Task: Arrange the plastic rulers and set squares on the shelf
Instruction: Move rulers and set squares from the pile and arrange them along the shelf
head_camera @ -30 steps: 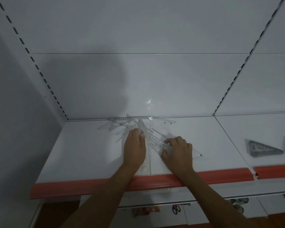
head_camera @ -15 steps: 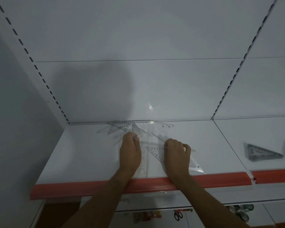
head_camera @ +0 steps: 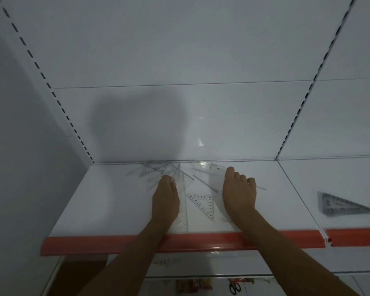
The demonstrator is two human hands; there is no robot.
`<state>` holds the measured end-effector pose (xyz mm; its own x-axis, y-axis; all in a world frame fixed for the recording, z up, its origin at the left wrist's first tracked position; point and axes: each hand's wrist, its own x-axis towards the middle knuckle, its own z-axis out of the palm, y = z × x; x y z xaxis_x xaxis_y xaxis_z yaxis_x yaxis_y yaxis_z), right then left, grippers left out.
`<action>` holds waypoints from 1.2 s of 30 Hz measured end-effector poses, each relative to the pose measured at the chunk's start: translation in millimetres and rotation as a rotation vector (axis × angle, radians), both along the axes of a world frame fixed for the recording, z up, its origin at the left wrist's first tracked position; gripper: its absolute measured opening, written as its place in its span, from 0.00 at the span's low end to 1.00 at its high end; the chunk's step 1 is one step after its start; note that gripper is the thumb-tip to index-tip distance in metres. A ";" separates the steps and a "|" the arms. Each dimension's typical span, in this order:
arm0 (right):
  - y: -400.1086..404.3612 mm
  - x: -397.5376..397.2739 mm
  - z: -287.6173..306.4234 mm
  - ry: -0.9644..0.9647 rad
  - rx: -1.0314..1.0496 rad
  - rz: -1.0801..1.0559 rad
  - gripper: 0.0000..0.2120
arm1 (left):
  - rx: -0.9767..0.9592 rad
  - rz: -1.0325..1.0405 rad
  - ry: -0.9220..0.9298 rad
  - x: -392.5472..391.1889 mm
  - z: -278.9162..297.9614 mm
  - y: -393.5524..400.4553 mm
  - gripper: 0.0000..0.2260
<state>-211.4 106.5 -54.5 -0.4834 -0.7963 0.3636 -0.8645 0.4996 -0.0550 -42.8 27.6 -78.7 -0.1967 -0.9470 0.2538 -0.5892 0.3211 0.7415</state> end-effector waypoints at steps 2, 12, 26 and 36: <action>5.1 -8.4 -0.3 -0.018 -0.046 -0.010 0.14 | -0.023 0.006 -0.004 -1.2 -1.8 -0.7 0.05; 34.2 -31.9 1.9 -0.247 -0.213 0.053 0.08 | -0.075 -0.079 0.029 -22.3 18.0 -3.9 0.06; 211.5 -66.0 33.1 -0.355 -0.246 -0.471 0.16 | 0.074 -0.786 0.115 -173.7 52.7 142.9 0.08; 403.4 -85.9 42.0 -0.385 -0.344 -0.891 0.02 | 0.213 -1.202 0.122 -242.1 60.6 328.2 0.08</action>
<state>-297.4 509.8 -12.4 -0.9795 0.0262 0.1998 -0.0814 0.8554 -0.5115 -284.9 355.8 -18.1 -0.9594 -0.2043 0.1942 0.0753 0.4780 0.8751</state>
